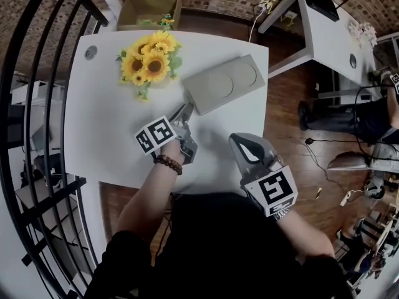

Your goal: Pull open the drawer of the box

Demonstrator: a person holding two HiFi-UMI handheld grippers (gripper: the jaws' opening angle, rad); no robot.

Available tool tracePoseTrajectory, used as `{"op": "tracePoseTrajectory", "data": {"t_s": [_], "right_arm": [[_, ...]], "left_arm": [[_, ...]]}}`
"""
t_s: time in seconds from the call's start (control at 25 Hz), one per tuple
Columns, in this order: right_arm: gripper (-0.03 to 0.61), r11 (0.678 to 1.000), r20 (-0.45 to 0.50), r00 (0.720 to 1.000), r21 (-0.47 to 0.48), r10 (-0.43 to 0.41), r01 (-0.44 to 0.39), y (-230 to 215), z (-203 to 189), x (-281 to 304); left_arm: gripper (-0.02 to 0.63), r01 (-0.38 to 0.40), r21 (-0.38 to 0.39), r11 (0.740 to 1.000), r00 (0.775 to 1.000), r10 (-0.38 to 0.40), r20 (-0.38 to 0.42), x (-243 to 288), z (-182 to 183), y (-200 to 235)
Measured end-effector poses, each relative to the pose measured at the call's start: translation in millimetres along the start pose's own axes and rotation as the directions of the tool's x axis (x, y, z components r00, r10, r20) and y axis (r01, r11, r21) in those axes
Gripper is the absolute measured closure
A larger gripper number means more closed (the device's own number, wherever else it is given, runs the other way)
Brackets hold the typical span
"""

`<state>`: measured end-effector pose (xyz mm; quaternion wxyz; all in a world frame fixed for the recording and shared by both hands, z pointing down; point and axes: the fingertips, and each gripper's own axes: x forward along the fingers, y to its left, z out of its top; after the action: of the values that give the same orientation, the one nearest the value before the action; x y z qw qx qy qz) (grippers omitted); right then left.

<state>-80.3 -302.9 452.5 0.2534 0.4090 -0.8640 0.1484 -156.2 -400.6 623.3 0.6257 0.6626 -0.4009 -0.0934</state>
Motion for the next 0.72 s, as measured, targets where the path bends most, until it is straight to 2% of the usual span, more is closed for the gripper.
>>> {"op": "tracePoseTrajectory", "data": {"t_s": [0.2,0.32,0.36,0.52,0.72], "right_arm": [[0.589,1.000,-0.019,1.000,0.003,-0.006,0.006,-2,-3,4],[0.589,1.000,-0.023,1.000,0.002,-0.006,0.006,-3,-3,6],[0.589,1.000,-0.025,1.000,0.001,-0.004,0.004,-2,-2,7],[0.589,1.000,-0.024,1.000,-0.003,0.007,-0.007,1,0,8],[0.589,1.000,-0.022,1.000,-0.016,0.018,-0.018,5,0,9]], "left_arm": [[0.509,0.043,-0.066,0.997,0.999,-0.044,-0.010,7,-1,2],[0.565,0.083,-0.100,0.992,0.996,-0.085,-0.011,7,-1,-2],[0.565,0.090,-0.107,0.990,0.996,-0.092,-0.013,7,-1,-3],[0.572,0.076,-0.097,0.992,0.996,-0.079,-0.028,5,-2,-5],[0.572,0.046,-0.089,0.995,0.999,-0.047,-0.009,-6,2,2]]}}
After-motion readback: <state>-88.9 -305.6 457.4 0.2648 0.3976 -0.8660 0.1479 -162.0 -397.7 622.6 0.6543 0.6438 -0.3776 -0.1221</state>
